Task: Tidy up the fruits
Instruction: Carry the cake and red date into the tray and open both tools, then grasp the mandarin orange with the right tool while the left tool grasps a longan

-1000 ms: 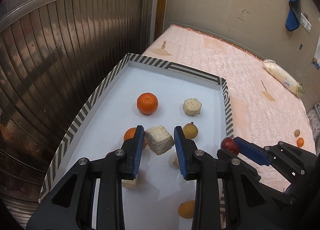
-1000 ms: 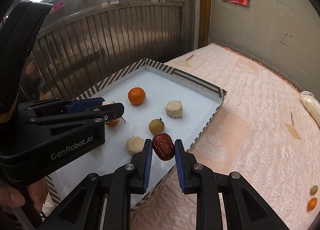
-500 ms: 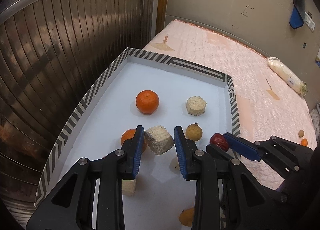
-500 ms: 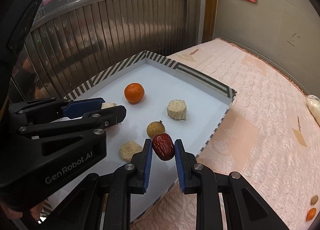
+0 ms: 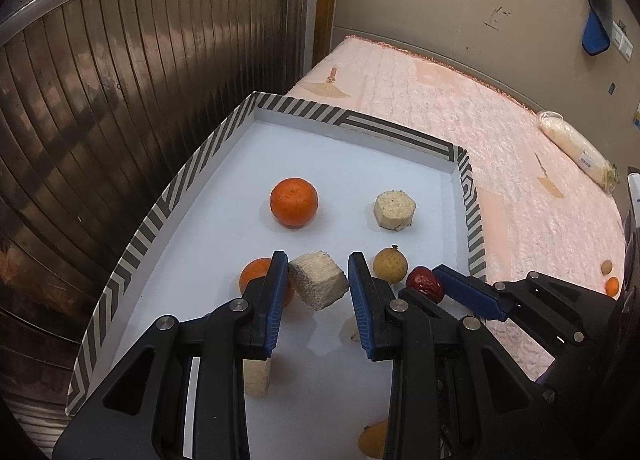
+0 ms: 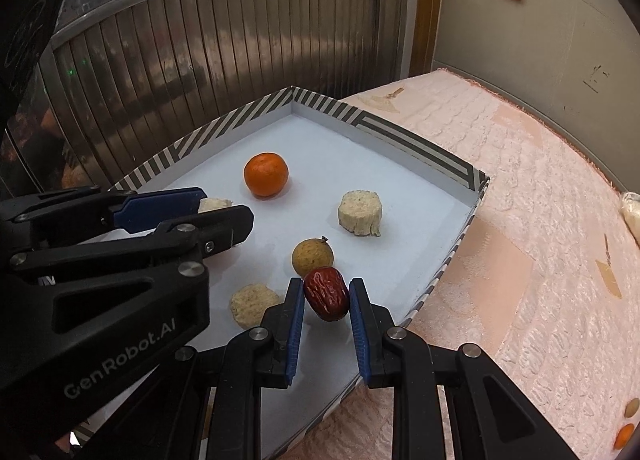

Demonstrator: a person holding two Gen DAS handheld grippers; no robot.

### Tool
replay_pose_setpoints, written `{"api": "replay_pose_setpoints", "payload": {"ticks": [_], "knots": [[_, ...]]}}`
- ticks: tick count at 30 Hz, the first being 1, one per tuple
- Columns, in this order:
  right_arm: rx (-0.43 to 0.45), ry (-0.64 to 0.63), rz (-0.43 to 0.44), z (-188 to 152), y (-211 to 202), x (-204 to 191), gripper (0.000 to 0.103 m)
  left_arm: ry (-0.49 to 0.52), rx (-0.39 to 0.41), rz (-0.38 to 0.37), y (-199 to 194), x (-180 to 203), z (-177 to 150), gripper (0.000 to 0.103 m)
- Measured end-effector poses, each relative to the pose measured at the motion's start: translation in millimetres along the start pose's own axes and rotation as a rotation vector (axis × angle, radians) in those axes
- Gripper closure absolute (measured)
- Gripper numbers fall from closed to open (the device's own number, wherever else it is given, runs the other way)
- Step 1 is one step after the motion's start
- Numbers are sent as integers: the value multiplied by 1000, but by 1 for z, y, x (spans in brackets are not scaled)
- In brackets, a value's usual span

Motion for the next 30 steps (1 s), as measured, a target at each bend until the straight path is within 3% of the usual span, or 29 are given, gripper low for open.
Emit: {"api": "replay_pose_setpoints", "payload": {"ticks": [8,12,21,30], "knots": [[25,-2,12,0,-10,-2,78,-1,0,7,-3,-3,-1,72],[46,2,12,1,-18,-2,70,-10,29,8,-12,-5,1,44],[92,46,-22,-8,-47,19,67,51,121,38,-35,20,6,44],[112,134,-70,-28,-71,60,64,113,129,-2,-37,67,1,44]]}}
Point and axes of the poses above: each gripper's, at about its wrist camera, not at the fingertips, and y roughly the way its jaws point, x to its right, z to its top, the point moved 6 cm from there along y, roughly the way its jaws point, and after that the axes turned 6 degrees about -z, right-handed, at the moved point
